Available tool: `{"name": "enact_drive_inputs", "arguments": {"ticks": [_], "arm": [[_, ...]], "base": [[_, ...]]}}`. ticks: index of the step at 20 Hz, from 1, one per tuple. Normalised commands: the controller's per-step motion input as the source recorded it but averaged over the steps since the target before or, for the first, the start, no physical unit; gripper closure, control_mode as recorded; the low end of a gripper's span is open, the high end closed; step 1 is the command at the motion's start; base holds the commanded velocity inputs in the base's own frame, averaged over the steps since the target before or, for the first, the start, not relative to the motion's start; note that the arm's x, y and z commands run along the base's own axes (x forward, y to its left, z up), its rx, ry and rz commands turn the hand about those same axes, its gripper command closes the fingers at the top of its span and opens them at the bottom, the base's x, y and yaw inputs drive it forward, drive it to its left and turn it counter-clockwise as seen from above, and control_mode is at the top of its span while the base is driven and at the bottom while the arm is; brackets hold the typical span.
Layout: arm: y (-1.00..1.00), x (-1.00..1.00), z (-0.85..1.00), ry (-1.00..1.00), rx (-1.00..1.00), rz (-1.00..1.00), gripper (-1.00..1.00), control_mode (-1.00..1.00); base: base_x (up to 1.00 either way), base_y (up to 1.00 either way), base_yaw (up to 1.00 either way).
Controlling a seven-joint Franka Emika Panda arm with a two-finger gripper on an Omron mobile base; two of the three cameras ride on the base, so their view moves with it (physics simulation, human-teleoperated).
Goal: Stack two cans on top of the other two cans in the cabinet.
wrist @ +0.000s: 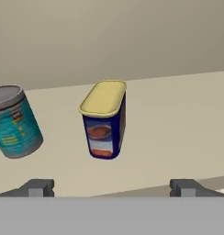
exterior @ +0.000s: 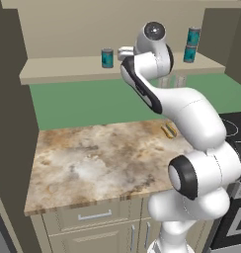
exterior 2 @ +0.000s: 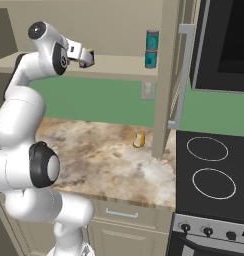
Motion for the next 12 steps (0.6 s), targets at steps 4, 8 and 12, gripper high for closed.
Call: {"name": "enact_drive_inputs", "arguments": {"ticks": [4, 8, 12], "arm": [[0.01, 0.12, -0.05, 0.0, 0.0, 0.0, -1.0, -1.0], [0.0, 0.1, -0.06, 0.0, 0.0, 0.0, -1.0, -1.0], [0.01, 0.09, -0.1, 0.0, 0.0, -0.03, -1.0, -1.0]], "base": [[0.0, 0.0, 0.0], [0.0, 0.0, 0.0], [0.0, 0.0, 0.0]]}}
